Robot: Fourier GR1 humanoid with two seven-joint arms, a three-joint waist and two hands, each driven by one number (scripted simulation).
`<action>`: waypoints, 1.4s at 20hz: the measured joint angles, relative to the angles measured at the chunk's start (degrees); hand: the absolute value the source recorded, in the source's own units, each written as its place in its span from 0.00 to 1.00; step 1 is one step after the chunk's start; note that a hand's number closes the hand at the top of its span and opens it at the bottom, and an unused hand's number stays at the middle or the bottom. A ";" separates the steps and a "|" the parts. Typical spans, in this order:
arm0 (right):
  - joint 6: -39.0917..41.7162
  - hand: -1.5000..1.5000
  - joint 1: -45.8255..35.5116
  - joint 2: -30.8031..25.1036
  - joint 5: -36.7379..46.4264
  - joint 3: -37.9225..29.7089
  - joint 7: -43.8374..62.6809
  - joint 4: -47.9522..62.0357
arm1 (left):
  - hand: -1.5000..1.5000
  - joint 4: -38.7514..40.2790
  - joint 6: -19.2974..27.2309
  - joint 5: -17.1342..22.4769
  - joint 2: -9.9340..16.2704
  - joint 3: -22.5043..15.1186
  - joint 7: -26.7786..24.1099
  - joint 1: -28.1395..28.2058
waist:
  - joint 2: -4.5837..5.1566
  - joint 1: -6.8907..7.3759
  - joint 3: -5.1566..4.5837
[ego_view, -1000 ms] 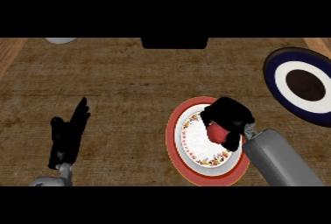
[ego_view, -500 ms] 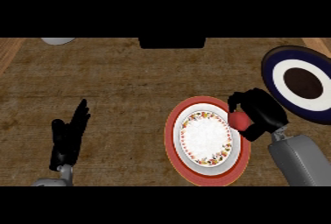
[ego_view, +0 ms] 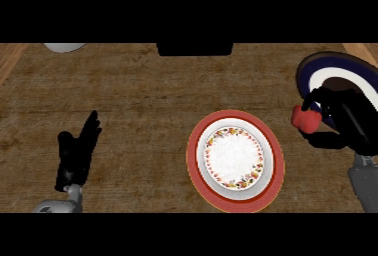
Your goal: Pick the bell pepper from the plate and place it in the plate
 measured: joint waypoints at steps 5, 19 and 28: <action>-0.59 1.00 0.51 -1.12 -3.92 -7.15 2.90 -4.63 | 0.50 -0.17 -0.17 -0.72 -0.68 -0.52 -0.92 1.09 | 0.05 0.39 -0.02; -2.53 1.00 -15.16 -8.32 -6.04 -17.11 -1.37 23.98 | 0.50 0.41 -1.29 -2.37 -2.45 -0.01 -0.08 -1.04 | 0.37 1.60 0.00; -4.09 1.00 -23.38 -12.58 -2.24 -17.14 -7.80 48.96 | 0.50 0.02 -2.93 -2.08 -2.01 0.77 -0.57 -0.50 | 0.75 2.62 0.04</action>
